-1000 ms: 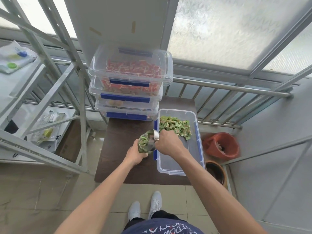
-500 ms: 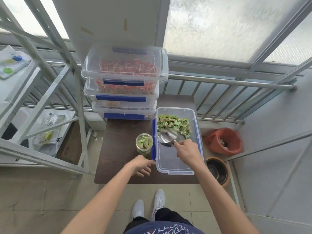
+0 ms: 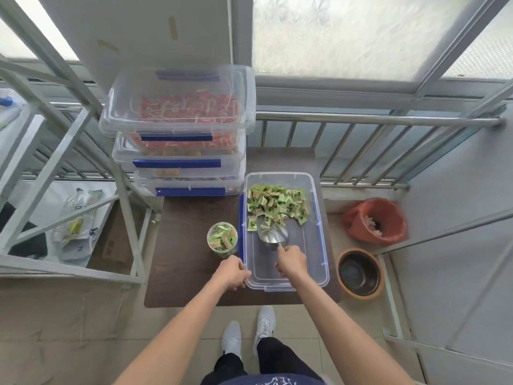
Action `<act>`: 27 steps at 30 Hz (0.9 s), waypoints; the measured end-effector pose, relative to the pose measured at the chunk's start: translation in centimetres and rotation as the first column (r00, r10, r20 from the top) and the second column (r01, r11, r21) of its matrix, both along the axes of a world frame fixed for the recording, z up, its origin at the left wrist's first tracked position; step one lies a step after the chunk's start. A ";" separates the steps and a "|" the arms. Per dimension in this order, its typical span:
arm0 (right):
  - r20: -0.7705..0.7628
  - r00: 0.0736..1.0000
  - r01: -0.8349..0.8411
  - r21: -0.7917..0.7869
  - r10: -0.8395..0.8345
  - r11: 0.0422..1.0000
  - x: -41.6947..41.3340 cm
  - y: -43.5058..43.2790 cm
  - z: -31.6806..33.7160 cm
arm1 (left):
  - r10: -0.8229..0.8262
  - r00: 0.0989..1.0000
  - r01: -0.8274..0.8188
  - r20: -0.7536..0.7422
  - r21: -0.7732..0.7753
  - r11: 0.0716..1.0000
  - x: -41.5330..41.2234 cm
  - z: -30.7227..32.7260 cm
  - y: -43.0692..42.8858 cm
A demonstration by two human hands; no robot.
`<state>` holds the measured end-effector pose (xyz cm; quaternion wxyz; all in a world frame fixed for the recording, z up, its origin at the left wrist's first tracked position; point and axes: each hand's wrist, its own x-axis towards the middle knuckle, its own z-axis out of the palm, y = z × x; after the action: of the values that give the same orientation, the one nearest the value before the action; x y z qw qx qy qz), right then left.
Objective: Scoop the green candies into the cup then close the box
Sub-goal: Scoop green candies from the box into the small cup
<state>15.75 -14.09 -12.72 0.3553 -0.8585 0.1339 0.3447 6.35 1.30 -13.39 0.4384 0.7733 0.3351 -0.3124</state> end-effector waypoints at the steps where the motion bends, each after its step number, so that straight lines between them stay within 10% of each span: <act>1: -0.004 1.000 0.011 0.027 -0.011 1.000 0.6 0.4 -0.2 | 0.001 1.000 -0.001 -0.005 -0.002 1.000 0.0 0.0 0.0; 27: -0.065 0.955 0.292 0.371 -0.289 0.882 -1.3 -2.2 3.1 | 0.171 0.984 -0.175 -0.055 -0.081 0.981 -2.9 -0.2 4.5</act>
<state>14.46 -16.27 -9.64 0.5604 -0.7430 0.1936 0.3104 3.42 5.79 -13.63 0.4883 0.7140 0.3978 -0.3058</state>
